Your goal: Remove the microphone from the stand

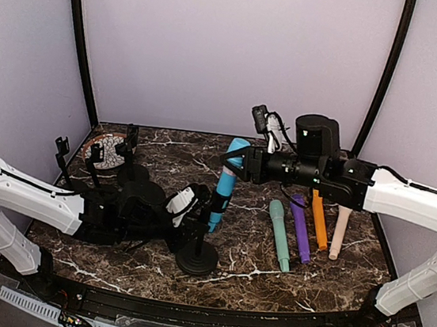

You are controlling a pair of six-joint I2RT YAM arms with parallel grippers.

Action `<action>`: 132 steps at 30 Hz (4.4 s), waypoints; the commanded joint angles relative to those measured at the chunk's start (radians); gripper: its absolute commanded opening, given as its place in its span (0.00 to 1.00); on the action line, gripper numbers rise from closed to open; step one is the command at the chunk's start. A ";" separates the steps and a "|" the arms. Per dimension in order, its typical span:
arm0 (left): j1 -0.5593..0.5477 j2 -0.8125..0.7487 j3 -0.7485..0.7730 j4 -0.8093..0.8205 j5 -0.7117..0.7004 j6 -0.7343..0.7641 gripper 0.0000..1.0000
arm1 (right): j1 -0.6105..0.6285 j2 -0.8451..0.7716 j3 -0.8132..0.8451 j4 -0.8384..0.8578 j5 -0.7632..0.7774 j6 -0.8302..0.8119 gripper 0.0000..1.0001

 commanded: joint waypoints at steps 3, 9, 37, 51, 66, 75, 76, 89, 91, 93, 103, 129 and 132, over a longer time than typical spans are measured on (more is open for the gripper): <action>0.004 0.041 -0.006 -0.116 -0.081 0.006 0.00 | -0.014 -0.011 0.110 0.030 0.189 0.097 0.08; 0.004 0.015 0.002 -0.111 -0.054 0.005 0.13 | -0.014 -0.002 0.107 0.070 0.072 0.045 0.08; 0.004 -0.128 0.015 -0.067 -0.077 -0.027 0.56 | 0.077 0.062 0.067 0.031 0.099 -0.077 0.10; 0.004 -0.106 0.003 -0.036 -0.065 -0.063 0.50 | 0.086 0.090 0.061 0.001 0.133 -0.083 0.10; 0.004 -0.075 -0.008 -0.078 -0.046 -0.044 0.00 | 0.088 0.067 0.055 0.022 0.056 -0.137 0.07; 0.007 -0.117 -0.035 -0.131 0.001 0.020 0.00 | 0.036 -0.009 -0.008 0.191 -0.316 -0.228 0.07; 0.007 -0.118 -0.035 -0.135 0.003 0.025 0.00 | 0.032 -0.011 -0.007 0.197 -0.308 -0.213 0.08; 0.007 -0.056 -0.028 -0.180 -0.040 0.044 0.00 | 0.016 0.007 0.141 -0.083 0.145 0.038 0.08; 0.007 -0.048 -0.028 -0.181 -0.041 0.044 0.00 | 0.016 0.001 0.153 -0.108 0.214 0.047 0.08; 0.007 -0.042 -0.030 -0.180 -0.040 0.041 0.00 | 0.016 -0.003 0.164 -0.125 0.250 0.048 0.08; 0.007 -0.033 -0.046 -0.178 -0.040 0.035 0.00 | -0.014 -0.032 0.154 -0.102 0.211 0.043 0.08; 0.007 -0.042 -0.065 -0.190 -0.039 0.050 0.00 | -0.087 -0.153 0.039 0.162 -0.304 -0.090 0.09; 0.007 -0.037 -0.064 -0.195 -0.048 0.055 0.00 | -0.087 -0.136 0.077 0.079 -0.156 -0.047 0.09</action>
